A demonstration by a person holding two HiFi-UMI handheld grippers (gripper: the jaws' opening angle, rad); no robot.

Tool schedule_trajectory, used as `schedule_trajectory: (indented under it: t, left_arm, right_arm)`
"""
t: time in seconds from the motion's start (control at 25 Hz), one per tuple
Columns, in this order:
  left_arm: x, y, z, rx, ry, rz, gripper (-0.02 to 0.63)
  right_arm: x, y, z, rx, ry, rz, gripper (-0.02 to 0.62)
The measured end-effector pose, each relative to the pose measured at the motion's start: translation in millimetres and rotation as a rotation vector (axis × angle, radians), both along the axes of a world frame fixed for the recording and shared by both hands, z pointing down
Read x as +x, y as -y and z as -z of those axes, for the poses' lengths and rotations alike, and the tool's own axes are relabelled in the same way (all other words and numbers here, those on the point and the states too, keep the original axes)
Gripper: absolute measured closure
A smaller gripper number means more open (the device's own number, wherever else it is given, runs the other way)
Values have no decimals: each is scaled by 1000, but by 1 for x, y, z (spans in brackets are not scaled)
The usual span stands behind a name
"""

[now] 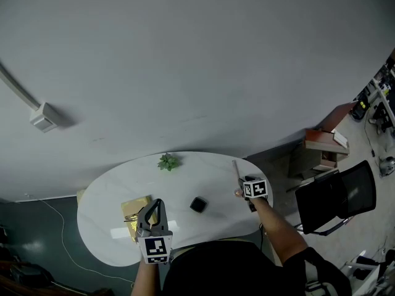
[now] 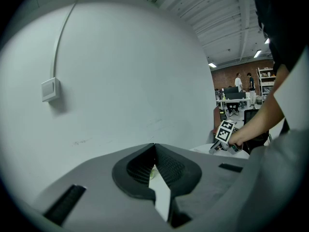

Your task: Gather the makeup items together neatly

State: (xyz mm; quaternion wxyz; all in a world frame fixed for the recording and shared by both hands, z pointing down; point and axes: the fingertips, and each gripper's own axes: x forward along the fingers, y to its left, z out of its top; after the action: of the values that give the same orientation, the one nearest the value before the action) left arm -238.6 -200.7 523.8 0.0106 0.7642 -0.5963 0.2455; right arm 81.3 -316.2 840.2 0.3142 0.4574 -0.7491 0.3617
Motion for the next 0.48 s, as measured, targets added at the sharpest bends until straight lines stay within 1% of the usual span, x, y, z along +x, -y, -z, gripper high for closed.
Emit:
schedule_trajectory:
  t: [0.12,0.2,0.24,0.36,0.48]
  left_arm:
    - [5,-1,-2,-2,-4,-6,584]
    - [12,-1,-2,-2,-8,-18,584]
    - [16,-1,-3,-3,-8,-25,584]
    - [24,-5,-3,-6,-6,-41,584]
    - [27,-11,-4,-13,-4,-40,584]
  right_arm:
    - [4,-24,-7,-5,-30,97,405]
    - [-3,-41,-14,-30,-26,155,352]
    - [-8,-49,-19,-43,-29,184,339]
    - [-16,-65,-31,-52,-85,251,326]
    - [-14,-65,-35,-13,-171,286,324]
